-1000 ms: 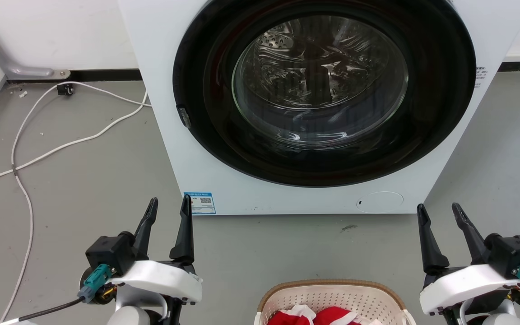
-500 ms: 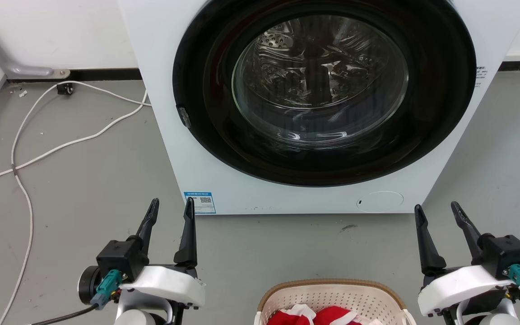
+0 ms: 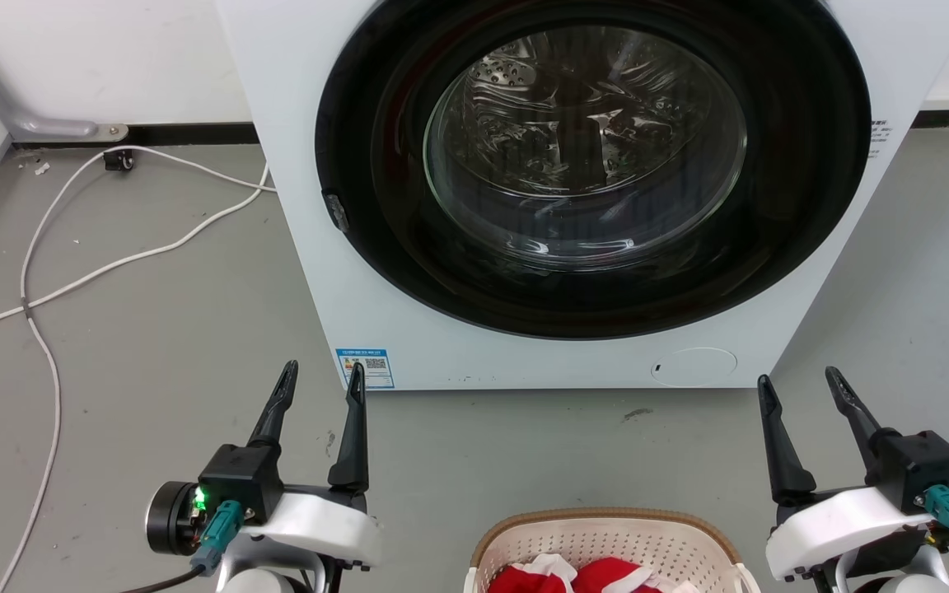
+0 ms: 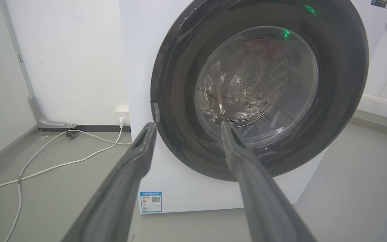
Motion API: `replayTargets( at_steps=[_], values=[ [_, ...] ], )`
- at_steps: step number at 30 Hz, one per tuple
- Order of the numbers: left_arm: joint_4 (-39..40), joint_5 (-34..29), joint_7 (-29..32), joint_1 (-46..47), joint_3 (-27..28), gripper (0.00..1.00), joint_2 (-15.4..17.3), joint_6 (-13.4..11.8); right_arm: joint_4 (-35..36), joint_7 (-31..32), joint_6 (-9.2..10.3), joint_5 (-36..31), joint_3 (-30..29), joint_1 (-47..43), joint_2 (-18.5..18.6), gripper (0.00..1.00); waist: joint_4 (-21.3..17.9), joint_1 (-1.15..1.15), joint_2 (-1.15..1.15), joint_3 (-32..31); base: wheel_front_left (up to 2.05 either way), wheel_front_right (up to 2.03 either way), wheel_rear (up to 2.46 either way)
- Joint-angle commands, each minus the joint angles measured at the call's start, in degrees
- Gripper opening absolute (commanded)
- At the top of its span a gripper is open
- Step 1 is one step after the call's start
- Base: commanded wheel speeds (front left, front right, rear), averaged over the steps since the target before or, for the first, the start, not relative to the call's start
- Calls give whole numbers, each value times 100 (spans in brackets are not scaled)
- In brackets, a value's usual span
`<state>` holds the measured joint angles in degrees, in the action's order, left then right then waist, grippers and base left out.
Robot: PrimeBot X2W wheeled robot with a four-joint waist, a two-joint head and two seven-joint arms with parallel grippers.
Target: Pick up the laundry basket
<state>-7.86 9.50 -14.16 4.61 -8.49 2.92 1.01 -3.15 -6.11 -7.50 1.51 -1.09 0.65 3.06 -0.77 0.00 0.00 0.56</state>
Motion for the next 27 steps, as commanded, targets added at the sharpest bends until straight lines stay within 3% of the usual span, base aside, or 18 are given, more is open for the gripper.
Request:
replayTargets(
  at_steps=[1,27],
  values=[
    [14,-119,-48,-61,-8,100,-5,-27,48,-37,2,-47,-13,-60,-26,100,-1,0,0,0,0,0,0],
    [-50,-339,-111,-52,4,100,-6,-103,-90,-81,2,-40,-56,-13,-29,100,-10,0,0,46,0,0,0]
  ],
)
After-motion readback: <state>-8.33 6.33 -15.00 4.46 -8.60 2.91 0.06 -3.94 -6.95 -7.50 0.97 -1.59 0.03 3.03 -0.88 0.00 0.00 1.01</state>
